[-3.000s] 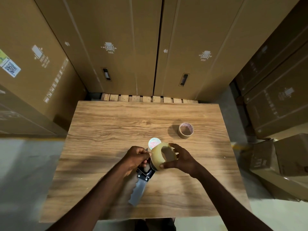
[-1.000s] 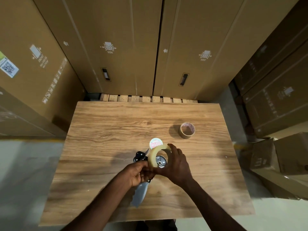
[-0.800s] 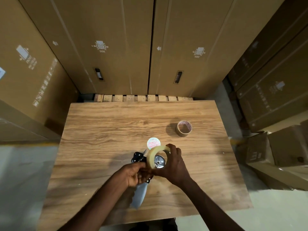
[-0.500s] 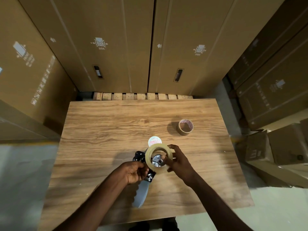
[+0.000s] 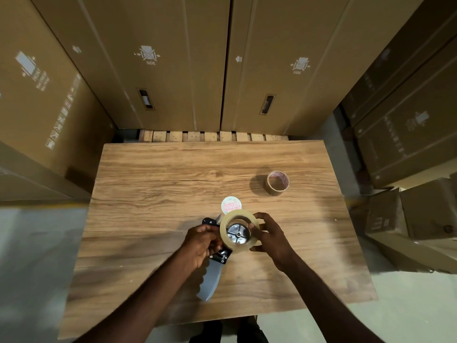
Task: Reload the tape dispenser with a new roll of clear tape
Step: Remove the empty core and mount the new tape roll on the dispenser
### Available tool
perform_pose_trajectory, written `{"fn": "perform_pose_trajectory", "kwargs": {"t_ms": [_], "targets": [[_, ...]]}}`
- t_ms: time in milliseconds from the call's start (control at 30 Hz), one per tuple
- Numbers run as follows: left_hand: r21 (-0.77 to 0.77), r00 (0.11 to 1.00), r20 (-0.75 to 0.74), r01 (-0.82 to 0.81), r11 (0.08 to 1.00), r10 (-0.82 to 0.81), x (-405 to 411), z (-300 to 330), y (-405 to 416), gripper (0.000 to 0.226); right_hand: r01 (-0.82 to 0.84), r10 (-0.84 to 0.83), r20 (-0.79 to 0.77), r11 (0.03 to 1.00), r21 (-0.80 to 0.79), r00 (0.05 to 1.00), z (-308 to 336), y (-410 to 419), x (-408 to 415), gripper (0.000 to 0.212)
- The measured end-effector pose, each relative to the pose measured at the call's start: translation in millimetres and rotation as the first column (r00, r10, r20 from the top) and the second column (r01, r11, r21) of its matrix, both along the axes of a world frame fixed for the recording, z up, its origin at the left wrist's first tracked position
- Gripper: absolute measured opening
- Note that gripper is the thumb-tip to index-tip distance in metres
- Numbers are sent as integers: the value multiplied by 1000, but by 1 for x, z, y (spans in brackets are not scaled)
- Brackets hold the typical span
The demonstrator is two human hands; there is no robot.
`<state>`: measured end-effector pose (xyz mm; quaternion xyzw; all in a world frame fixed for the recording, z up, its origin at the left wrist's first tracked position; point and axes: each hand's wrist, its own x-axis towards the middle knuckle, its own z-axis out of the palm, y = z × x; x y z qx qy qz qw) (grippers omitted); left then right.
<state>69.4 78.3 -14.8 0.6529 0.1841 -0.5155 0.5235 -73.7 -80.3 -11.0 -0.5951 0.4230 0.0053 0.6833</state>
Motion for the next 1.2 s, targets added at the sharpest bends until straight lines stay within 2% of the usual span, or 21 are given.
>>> {"fn": "perform_pose_trajectory", "kwargs": {"t_ms": [67, 267, 467, 567, 633, 800, 1200], "targets": [[8, 997, 75, 22, 1000, -23, -3, -6, 1, 9, -5, 4, -13, 1000, -31, 1000, -4, -3, -2, 19], [-75, 999, 41, 6, 997, -3, -6, -11, 1, 38, -22, 20, -43, 999, -31, 999, -12, -14, -2, 19], [-52, 995, 85, 49, 997, -45, -2, -13, -1, 62, -27, 28, -35, 999, 17, 999, -12, -18, 1, 18], [-80, 990, 101, 103, 991, -95, 2, -12, 2, 59, -34, 36, -31, 996, 82, 999, -14, -22, -1, 16], [-39, 981, 152, 132, 991, -124, 5, -14, 5, 52, -34, 36, -13, 990, 133, 999, -17, -23, -3, 14], [21, 964, 194, 179, 984, -180, 8, -17, 3, 35, -52, 52, 5, 988, 144, 999, -24, -25, -3, 15], [163, 940, 164, 273, 948, -299, 20, -14, -9, 51, -13, 14, -2, 974, 228, 1000, -36, -32, -4, 25]]}}
